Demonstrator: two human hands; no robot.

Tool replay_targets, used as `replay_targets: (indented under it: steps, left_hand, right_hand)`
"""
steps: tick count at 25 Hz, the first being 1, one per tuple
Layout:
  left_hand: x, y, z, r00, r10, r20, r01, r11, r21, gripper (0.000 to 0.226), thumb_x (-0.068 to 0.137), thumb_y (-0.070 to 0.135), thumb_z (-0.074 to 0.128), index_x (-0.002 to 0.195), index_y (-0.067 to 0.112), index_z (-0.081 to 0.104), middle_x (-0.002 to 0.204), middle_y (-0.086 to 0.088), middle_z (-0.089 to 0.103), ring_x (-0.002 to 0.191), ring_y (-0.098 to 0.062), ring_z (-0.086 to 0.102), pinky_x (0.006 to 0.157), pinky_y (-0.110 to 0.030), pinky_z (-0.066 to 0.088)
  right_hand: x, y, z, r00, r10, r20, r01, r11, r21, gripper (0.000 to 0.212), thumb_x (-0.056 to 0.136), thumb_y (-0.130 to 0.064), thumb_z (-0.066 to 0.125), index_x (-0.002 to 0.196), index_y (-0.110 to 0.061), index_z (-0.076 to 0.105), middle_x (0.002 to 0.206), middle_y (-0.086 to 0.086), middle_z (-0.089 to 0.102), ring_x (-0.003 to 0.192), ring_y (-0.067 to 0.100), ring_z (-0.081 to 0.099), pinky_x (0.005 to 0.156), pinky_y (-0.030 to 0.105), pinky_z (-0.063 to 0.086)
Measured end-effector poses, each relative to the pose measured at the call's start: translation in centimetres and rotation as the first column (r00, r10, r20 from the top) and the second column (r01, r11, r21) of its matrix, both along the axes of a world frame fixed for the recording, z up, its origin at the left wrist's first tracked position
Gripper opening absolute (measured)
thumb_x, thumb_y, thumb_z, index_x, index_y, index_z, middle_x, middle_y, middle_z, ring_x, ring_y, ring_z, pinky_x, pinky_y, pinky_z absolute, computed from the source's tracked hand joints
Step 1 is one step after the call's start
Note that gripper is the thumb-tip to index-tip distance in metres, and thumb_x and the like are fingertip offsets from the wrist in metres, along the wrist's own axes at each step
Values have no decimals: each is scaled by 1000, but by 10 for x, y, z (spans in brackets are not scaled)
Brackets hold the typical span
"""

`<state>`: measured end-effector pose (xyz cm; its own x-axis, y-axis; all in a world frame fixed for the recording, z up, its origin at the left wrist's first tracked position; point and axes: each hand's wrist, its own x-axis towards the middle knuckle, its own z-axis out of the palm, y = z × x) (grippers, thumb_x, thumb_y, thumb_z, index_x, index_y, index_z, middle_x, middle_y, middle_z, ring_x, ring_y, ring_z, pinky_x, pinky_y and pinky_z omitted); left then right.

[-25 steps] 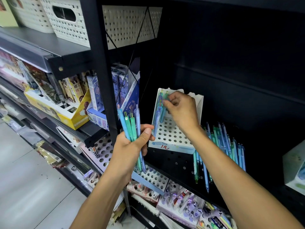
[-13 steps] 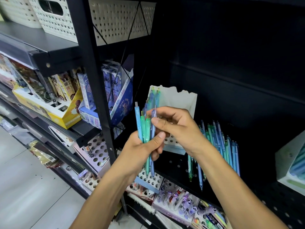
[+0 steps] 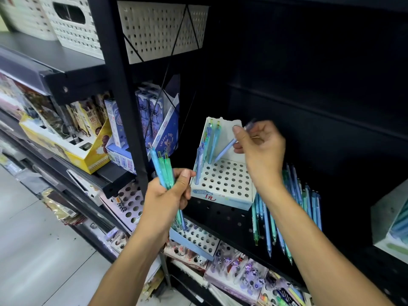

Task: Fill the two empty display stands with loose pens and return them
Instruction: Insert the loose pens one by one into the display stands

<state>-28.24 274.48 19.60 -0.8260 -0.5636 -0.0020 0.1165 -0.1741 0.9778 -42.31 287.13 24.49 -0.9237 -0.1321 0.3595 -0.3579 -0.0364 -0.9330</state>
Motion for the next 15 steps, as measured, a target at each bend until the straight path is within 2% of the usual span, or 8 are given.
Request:
replay_targets:
  steps: [2,6,8,11,13,15]
  left_hand:
    - [0,1,1,1000,-12,-4,12,1000,-10,21,96,26,58,94,10,71,57,1,50,51,-9,40,50,-23,35]
    - [1,0,1,999,-39,-9,39,999,-9,24,90,32,60,93,11,72,58,-1,49,51,-11,39,50,-24,35]
    - [1,-1,0,999,-39,-6,39,999,-9,24,91,31,60,93,10,72,58,-1,49,51,-11,39,50,-24,35]
    - [1,0,-1,999,-38,3,38,999,5,20,95,26,60,94,9,72,58,-1,48,51,-11,39,50,-25,35]
    - [0,1,-1,999,-46,5,46,999,10,20,96,25,60,94,9,71,57,-1,48,51,-11,39,50,-24,35]
    - [0,2,1,998,-56,8,56,998,2,20,96,25,59,94,8,71,57,-1,48,50,-11,39,50,-24,35]
  right_hand:
    - [2,-9,-11,1000,10,-10,-9,996,87,19,87,-22,75,84,-17,57,80,3,68,65,15,69,64,32,59]
    - [-2,-15,-23,996,-21,-89,39,977,208,23,86,-29,76,82,-23,54,78,-1,67,70,21,70,67,46,59]
    - [-4,-18,-22,991,-14,-132,49,963,264,25,85,-30,77,83,-18,56,74,-2,66,67,17,68,66,42,59]
    - [-1,-26,-21,976,43,-214,51,909,413,25,84,-34,77,86,-18,59,70,-10,62,63,6,60,64,27,56]
    - [-4,-29,-23,973,80,-216,34,877,480,22,85,-33,76,87,-19,59,71,-12,60,63,2,57,66,27,55]
    - [-9,-29,-20,977,127,-172,-13,839,545,21,85,-30,76,88,-18,60,73,-12,60,65,3,56,71,33,55]
